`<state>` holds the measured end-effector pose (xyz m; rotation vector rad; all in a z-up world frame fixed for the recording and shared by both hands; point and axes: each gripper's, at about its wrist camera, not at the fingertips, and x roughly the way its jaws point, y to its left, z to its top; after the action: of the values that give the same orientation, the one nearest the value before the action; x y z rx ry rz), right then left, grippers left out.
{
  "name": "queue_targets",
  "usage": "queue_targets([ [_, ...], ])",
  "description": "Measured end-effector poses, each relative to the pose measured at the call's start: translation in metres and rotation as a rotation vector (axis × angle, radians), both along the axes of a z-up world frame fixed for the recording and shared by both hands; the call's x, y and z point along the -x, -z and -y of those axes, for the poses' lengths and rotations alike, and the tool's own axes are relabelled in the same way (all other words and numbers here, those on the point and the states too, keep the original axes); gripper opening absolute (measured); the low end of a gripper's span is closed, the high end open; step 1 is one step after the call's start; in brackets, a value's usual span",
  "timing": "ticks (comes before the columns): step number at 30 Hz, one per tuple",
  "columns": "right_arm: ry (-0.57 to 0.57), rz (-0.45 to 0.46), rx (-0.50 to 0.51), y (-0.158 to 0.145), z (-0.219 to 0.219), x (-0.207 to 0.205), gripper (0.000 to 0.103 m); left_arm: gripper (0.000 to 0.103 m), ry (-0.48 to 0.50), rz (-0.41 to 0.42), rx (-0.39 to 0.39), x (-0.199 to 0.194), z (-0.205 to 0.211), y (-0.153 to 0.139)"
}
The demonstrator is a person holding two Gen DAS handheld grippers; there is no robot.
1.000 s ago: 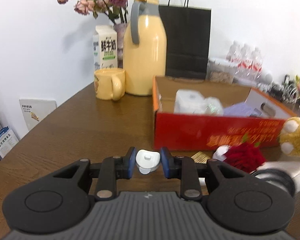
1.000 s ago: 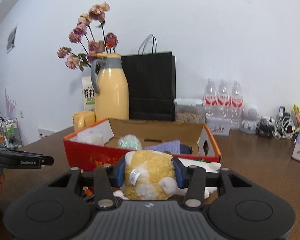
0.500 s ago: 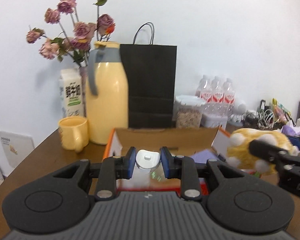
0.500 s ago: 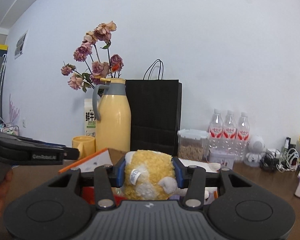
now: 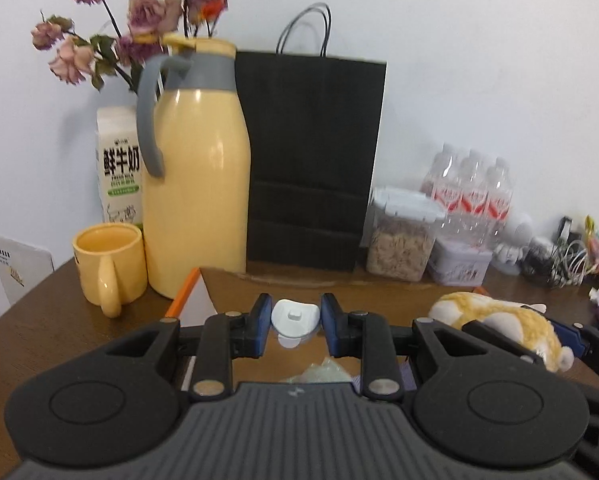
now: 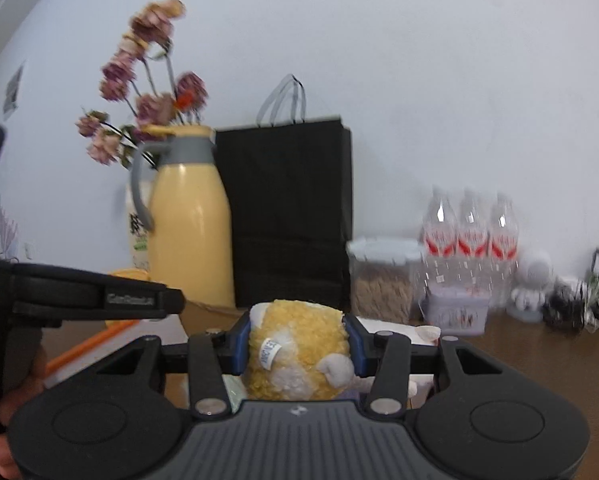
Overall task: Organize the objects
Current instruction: 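Lower the plush toy into the box with the right gripper while the left drops the cap in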
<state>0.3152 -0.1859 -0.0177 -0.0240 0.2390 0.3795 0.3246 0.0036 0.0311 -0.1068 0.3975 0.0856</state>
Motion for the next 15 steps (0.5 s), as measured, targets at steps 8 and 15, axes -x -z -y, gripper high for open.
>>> queue_targets([
  [8, 0.000, -0.044, -0.007, 0.012, 0.006, -0.008, 0.046, 0.028, 0.014, -0.023, -0.042, 0.001, 0.005, 0.012],
  [15, 0.033, -0.078, 0.004, 0.014, 0.012, -0.004, 0.103, 0.103, -0.030, 0.066, -0.076, 0.017, 0.008, 0.005],
])
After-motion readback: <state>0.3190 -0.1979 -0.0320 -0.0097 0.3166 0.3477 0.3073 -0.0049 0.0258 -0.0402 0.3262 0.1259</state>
